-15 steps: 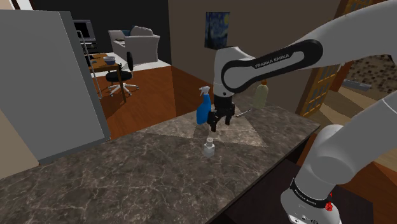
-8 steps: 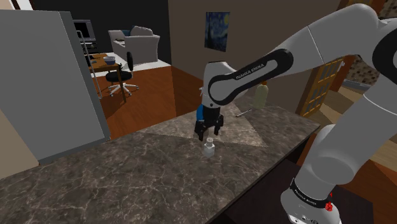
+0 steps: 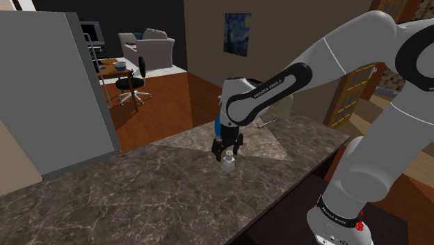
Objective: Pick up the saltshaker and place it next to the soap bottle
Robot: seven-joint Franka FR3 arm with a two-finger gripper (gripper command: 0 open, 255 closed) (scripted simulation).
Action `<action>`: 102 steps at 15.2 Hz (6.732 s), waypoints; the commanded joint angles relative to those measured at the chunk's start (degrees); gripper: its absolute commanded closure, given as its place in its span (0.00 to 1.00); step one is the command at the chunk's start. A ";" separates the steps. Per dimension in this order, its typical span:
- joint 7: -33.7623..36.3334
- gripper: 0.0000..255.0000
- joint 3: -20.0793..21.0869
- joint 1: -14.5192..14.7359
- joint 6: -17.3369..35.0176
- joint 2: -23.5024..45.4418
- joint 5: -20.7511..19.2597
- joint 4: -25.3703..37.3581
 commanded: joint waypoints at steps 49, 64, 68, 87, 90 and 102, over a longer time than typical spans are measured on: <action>3.00 1.00 -1.76 -0.61 -27.51 -10.63 -1.58 17.05; 4.48 1.00 -2.39 -0.86 -38.91 -10.35 -2.20 28.82; 4.91 1.00 -2.51 -0.91 -41.95 -9.80 -2.34 32.43; -12.87 1.00 -15.38 -7.31 -49.16 -11.84 -7.77 35.14; -17.17 1.00 -18.35 -8.75 -49.71 -11.09 -9.11 36.06; -35.04 1.00 -30.27 -14.45 -51.70 -2.32 -12.34 45.64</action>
